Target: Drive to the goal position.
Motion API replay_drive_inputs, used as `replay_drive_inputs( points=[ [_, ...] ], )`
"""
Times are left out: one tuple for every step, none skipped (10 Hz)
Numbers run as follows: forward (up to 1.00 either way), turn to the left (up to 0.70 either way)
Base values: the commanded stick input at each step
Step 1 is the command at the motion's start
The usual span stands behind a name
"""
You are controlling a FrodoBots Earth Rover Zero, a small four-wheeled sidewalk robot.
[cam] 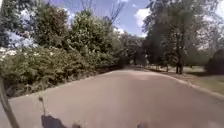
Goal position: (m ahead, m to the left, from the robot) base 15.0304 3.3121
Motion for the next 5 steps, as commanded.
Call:
replay_drive_inputs(
  points=[
    [0.7, -0.28],
    [0.7, -0.32],
    [0.7, -0.35],
    [0.7, -0.35],
    [0.7, -0.35]
  ],
)
